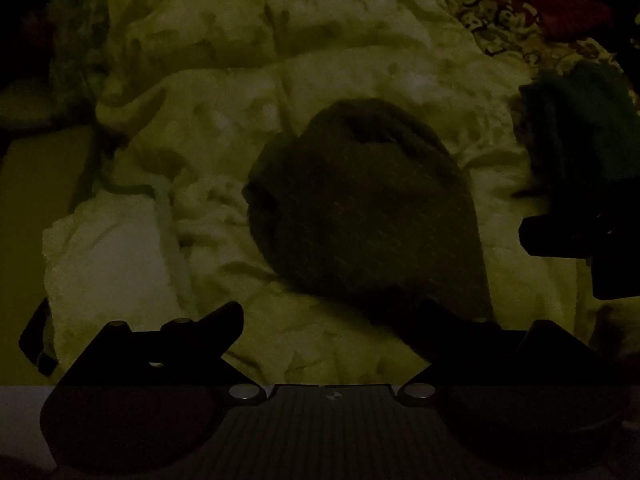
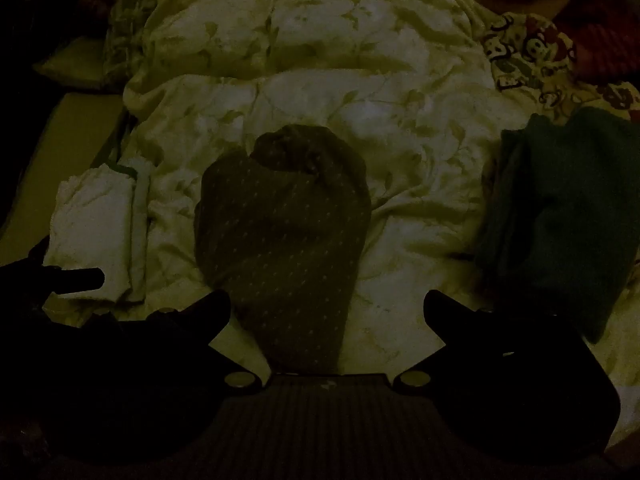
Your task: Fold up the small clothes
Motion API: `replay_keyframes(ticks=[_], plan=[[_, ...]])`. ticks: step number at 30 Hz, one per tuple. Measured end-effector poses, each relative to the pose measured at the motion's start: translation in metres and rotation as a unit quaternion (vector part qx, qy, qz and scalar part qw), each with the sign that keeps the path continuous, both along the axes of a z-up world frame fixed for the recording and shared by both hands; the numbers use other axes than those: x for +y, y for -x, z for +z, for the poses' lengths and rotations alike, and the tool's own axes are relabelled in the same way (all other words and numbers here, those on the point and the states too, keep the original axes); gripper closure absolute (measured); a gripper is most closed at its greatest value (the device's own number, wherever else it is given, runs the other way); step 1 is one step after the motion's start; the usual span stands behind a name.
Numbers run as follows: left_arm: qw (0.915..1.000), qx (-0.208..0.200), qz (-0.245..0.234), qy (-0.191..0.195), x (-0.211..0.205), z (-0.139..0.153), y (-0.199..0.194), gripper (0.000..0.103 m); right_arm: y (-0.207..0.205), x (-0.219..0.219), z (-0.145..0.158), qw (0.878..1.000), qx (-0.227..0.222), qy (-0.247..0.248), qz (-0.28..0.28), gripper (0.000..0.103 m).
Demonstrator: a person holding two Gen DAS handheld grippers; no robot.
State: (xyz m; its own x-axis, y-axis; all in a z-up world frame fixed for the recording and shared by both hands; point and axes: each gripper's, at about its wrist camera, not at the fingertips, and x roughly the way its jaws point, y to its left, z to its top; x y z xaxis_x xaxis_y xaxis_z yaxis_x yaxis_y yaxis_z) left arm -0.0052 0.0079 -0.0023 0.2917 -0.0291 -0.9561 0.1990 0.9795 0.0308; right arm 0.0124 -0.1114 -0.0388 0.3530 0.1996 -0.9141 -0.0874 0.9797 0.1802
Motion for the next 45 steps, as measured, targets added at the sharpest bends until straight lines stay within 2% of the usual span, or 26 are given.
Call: replay_keyframes(ticks=[45], plan=[[0.9997,0.022,-0.003,-0.005,0.0068,-0.0042,0.0033,0.0,0.0,0.0086,-0.0036,1.0,0.014,0.003,0.001,0.001]])
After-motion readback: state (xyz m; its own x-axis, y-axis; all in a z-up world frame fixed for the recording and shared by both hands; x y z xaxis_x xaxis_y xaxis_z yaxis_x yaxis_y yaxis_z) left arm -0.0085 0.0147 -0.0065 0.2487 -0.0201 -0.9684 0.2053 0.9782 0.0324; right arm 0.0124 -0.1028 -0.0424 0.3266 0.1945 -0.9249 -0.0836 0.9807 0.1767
